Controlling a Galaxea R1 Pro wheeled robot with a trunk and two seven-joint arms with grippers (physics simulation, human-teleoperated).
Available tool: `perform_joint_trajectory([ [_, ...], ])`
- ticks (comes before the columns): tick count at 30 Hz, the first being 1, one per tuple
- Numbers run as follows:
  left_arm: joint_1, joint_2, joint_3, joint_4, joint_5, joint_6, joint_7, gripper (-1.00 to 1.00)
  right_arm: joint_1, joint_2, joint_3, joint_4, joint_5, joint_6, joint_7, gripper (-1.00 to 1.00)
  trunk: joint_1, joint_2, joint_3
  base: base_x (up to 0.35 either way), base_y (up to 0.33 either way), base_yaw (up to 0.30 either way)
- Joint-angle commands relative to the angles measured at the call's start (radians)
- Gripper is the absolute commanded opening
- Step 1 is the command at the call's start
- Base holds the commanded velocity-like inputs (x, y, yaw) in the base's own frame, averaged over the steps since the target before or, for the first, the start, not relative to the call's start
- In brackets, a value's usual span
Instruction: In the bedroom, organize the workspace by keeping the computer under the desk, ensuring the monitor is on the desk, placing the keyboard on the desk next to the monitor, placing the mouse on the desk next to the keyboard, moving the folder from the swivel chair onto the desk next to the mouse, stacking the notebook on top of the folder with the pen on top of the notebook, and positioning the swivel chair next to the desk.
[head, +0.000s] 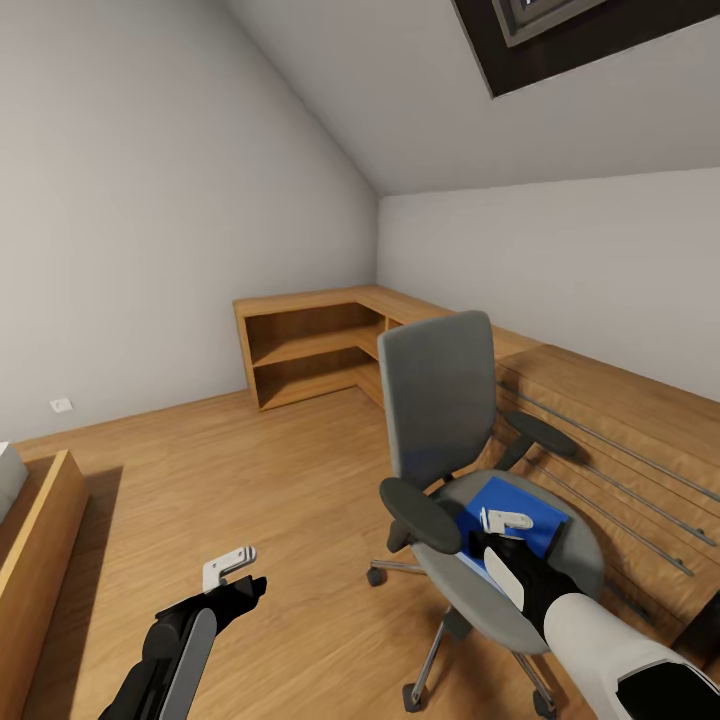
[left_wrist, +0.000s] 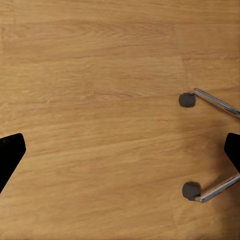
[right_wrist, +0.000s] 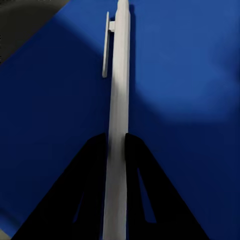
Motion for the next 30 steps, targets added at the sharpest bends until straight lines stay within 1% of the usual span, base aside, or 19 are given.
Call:
perform_joint_trajectory([
  [1, -0.001, -0.001, 0.001, -0.001, 0.011, 0.004, 0.007, 1.0, 0.0, -0.001, 0.008, -0.003, -0.01, 0.005, -0.008, -1.0, 0.0, 0.0, -0.001, 0.0, 0.0, 0.0],
  [12, -0.001, -0.001, 0.001, 0.001, 0.01, 0.002, 0.007, 1.0, 0.0, -0.001, 0.008, -0.003, -0.01, 0.005, -0.008, -1.0, 0.0, 0.0, -0.001, 0.0, 0.0, 0.0],
  [17, 0.0, -0.001, 0.001, 0.003, 0.009, 0.0, 0.006, 1.0, 0.0, -0.003, 0.008, -0.003, -0.011, 0.005, -0.007, -1.0, -0.019, 0.035, 0.015, 0.0, 0.0, 0.0],
  [22, -0.001, -0.001, 0.001, 0.006, 0.009, -0.001, 0.008, 1.0, 0.0, -0.019, 0.007, -0.009, -0.012, 0.004, -0.008, -1.0, -0.038, 0.07, 0.03, 0.0, 0.0, 0.0],
  [25, -0.001, -0.002, 0.0, 0.02, 0.008, -0.001, 0.009, 1.0, 0.0, -0.024, 0.007, -0.011, -0.012, 0.004, -0.009, -1.0, -0.05, 0.091, 0.04, 0.0, 0.0, 0.0],
  [30, -0.001, -0.002, -0.017, 0.042, 0.008, -0.003, 0.01, 1.0, -0.001, -0.031, 0.007, -0.013, -0.013, 0.004, -0.009, -1.0, -0.069, 0.126, 0.055, 0.0, 0.0, 0.0],
])
